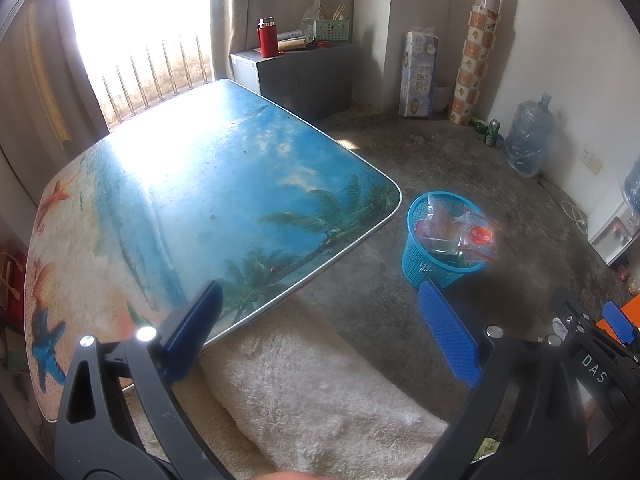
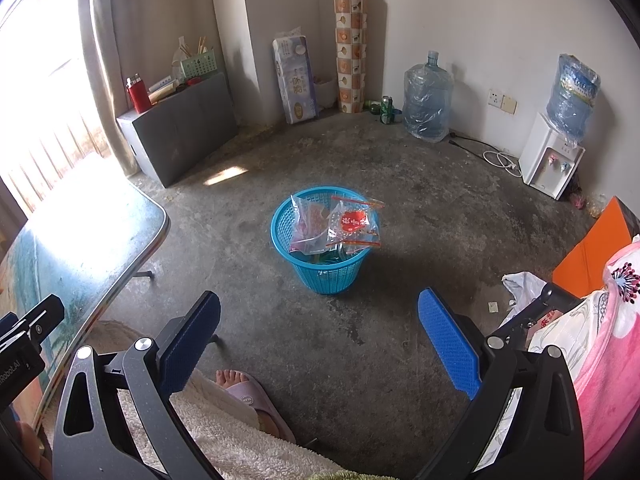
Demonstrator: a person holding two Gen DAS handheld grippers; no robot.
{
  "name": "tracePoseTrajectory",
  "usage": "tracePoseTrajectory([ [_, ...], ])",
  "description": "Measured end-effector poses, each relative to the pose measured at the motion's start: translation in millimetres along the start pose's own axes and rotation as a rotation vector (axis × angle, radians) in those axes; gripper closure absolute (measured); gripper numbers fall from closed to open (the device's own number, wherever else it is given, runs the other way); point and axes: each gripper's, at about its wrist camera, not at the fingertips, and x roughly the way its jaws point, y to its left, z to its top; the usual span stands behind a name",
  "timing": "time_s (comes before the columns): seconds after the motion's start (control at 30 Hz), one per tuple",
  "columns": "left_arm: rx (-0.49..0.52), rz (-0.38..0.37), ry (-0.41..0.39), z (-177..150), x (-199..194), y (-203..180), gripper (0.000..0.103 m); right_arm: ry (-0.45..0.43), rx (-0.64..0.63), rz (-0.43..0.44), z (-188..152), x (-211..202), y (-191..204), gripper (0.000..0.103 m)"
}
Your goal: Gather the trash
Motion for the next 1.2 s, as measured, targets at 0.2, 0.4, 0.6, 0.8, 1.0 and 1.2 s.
tracePoseTrajectory([
  [0.2,0.0,0.0,0.001,0.0,0.2,-0.5,0.009,0.0,-0.001,0.0,0.9,0.1,-1.2,0.007],
  [0.4,0.0,0.0,0.0,-0.1,0.0,-0.2,0.009,0.0,-0.001,0.0,1.2,0.3,-2.0,0.007],
  [0.6,0.001,0.0,0.001,0.1,0.1,-0.3,0.009,0.0,-0.001,0.001,0.8,0.1,-1.7,0.007],
  [0.8,0.001,0.0,0.001,0.0,0.0,-0.7,0.009,0.002,0.001,0.001,1.1,0.2,-2.3,0.007],
  [1.0,0.001,0.0,0.0,0.0,0.0,-0.5,0.009,0.002,0.002,0.002,0.9,0.6,-3.0,0.007],
  [1.2,0.001,0.001,0.002,0.0,0.2,-0.8,0.009,0.005,0.003,0.002,-1.7,0.9,-2.7,0.006],
])
